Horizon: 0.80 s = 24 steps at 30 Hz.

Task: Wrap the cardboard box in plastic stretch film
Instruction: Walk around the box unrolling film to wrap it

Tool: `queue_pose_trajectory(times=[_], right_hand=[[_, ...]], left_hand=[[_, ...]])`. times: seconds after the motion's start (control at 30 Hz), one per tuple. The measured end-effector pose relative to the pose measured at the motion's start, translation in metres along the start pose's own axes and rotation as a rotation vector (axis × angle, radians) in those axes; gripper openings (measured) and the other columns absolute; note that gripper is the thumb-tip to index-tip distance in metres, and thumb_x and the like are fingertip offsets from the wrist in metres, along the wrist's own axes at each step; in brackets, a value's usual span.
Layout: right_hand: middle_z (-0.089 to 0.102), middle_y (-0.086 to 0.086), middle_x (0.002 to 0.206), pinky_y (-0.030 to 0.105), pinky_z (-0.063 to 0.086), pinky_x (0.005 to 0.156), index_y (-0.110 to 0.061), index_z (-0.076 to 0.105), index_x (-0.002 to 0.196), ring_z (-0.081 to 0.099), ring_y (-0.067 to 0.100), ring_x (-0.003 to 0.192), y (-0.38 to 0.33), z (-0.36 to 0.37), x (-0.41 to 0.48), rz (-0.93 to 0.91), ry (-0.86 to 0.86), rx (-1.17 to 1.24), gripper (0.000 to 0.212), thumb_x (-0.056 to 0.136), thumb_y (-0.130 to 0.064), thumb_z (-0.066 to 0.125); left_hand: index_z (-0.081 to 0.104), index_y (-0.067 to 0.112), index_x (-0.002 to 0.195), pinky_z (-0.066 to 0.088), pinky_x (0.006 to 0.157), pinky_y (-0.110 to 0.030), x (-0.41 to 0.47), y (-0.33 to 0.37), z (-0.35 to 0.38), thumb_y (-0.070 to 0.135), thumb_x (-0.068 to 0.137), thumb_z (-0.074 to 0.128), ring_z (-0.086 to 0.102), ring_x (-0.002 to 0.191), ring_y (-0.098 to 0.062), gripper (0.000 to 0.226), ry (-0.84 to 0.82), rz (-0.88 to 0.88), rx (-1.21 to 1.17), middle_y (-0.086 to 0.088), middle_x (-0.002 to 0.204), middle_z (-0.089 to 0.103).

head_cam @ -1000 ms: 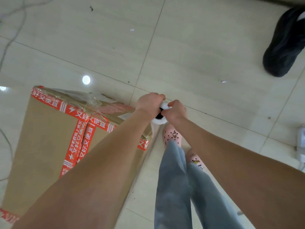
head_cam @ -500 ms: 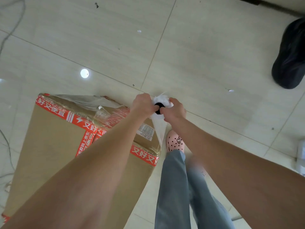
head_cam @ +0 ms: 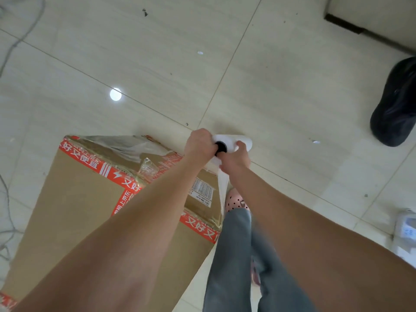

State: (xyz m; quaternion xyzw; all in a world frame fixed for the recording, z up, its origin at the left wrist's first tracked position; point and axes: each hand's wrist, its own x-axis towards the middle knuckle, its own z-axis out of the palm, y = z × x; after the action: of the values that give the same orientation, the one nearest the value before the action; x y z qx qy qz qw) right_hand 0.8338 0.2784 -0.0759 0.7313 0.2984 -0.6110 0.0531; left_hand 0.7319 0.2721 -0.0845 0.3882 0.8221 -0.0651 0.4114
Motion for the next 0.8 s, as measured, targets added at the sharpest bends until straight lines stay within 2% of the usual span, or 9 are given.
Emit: queue_pose_trajectory(times=[0.1, 0.23, 0.3, 0.37, 0.47, 0.57, 0.63, 0.73, 0.8], right_hand=[[0.054, 0.007, 0.118, 0.030, 0.047, 0.067, -0.030, 0.033, 0.142, 0.058, 0.023, 0.085, -0.011, 0.006, 0.003, -0.093, 0.024, -0.114, 0.064, 0.084, -0.015, 0.056], [0.060, 0.003, 0.117, 0.029, 0.047, 0.071, -0.037, 0.042, 0.135, 0.060, 0.025, 0.097, -0.027, 0.011, 0.010, -0.177, 0.060, -0.263, 0.056, 0.083, -0.017, 0.055], [0.061, 0.003, 0.115, 0.027, 0.045, 0.070, -0.036, 0.045, 0.132, 0.060, 0.025, 0.097, -0.037, 0.011, 0.013, -0.184, 0.060, -0.338, 0.053, 0.083, -0.018, 0.057], [0.062, 0.004, 0.110, 0.027, 0.041, 0.065, -0.030, 0.047, 0.127, 0.058, 0.024, 0.089, -0.048, 0.011, 0.014, -0.195, 0.062, -0.424, 0.047, 0.083, -0.019, 0.059], [0.061, 0.007, 0.100, 0.031, 0.046, 0.066, -0.020, 0.048, 0.115, 0.059, 0.028, 0.088, -0.067, 0.012, 0.017, -0.220, 0.073, -0.557, 0.036, 0.082, -0.021, 0.061], [0.058, 0.005, 0.092, 0.033, 0.050, 0.066, -0.021, 0.050, 0.111, 0.058, 0.027, 0.085, -0.082, 0.009, 0.024, -0.275, 0.054, -0.704, 0.032, 0.082, -0.025, 0.063], [0.057, 0.003, 0.094, 0.031, 0.047, 0.065, -0.024, 0.051, 0.112, 0.059, 0.027, 0.089, -0.091, 0.004, 0.031, -0.311, 0.005, -0.749, 0.034, 0.080, -0.030, 0.064], [0.061, -0.001, 0.103, 0.026, 0.037, 0.058, -0.028, 0.049, 0.120, 0.057, 0.021, 0.088, -0.100, -0.001, 0.038, -0.317, -0.044, -0.665, 0.048, 0.076, -0.035, 0.065], [0.056, 0.000, 0.105, 0.026, 0.037, 0.057, -0.025, 0.041, 0.132, 0.053, 0.020, 0.083, -0.104, 0.001, 0.042, -0.294, -0.072, -0.610, 0.064, 0.075, -0.036, 0.066]], left_hand=[[0.054, 0.007, 0.067, 0.043, 0.042, -0.024, 0.004, -0.007, -0.002, 0.015, 0.080, 0.060, 0.056, 0.056, -0.024, 0.017, -0.009, -0.137, -0.120, -0.004, 0.058, 0.055], [0.041, 0.012, 0.063, 0.026, 0.023, -0.011, 0.010, -0.011, -0.009, 0.021, 0.086, 0.059, 0.047, 0.034, -0.007, 0.030, -0.117, -0.214, -0.089, 0.000, 0.051, 0.053], [0.047, 0.008, 0.072, 0.036, 0.033, -0.012, 0.014, -0.009, -0.017, 0.027, 0.088, 0.058, 0.055, 0.043, -0.009, 0.026, -0.170, -0.183, -0.023, -0.001, 0.058, 0.057], [0.057, 0.007, 0.093, 0.047, 0.054, -0.022, 0.018, -0.007, -0.026, 0.026, 0.087, 0.058, 0.062, 0.069, -0.019, 0.020, -0.135, -0.090, 0.073, -0.005, 0.078, 0.065], [0.059, 0.020, 0.111, 0.054, 0.072, -0.034, 0.024, -0.003, -0.034, 0.019, 0.081, 0.057, 0.064, 0.090, -0.028, 0.030, -0.046, 0.057, 0.102, -0.006, 0.094, 0.068], [0.061, 0.025, 0.086, 0.046, 0.059, -0.032, 0.029, 0.006, -0.037, 0.017, 0.078, 0.055, 0.064, 0.080, -0.027, 0.013, -0.005, 0.064, 0.112, 0.000, 0.076, 0.063], [0.057, 0.024, 0.074, 0.040, 0.055, -0.029, 0.036, 0.008, -0.041, 0.015, 0.080, 0.051, 0.061, 0.074, -0.025, 0.013, 0.015, 0.008, 0.116, 0.002, 0.069, 0.057], [0.064, 0.022, 0.082, 0.038, 0.056, -0.028, 0.046, 0.005, -0.048, 0.013, 0.082, 0.050, 0.053, 0.069, -0.021, 0.017, 0.043, -0.060, 0.044, 0.001, 0.072, 0.057], [0.065, 0.018, 0.082, 0.038, 0.059, -0.029, 0.051, 0.003, -0.053, 0.014, 0.083, 0.050, 0.051, 0.070, -0.020, 0.015, 0.049, -0.114, 0.000, 0.002, 0.072, 0.055]])
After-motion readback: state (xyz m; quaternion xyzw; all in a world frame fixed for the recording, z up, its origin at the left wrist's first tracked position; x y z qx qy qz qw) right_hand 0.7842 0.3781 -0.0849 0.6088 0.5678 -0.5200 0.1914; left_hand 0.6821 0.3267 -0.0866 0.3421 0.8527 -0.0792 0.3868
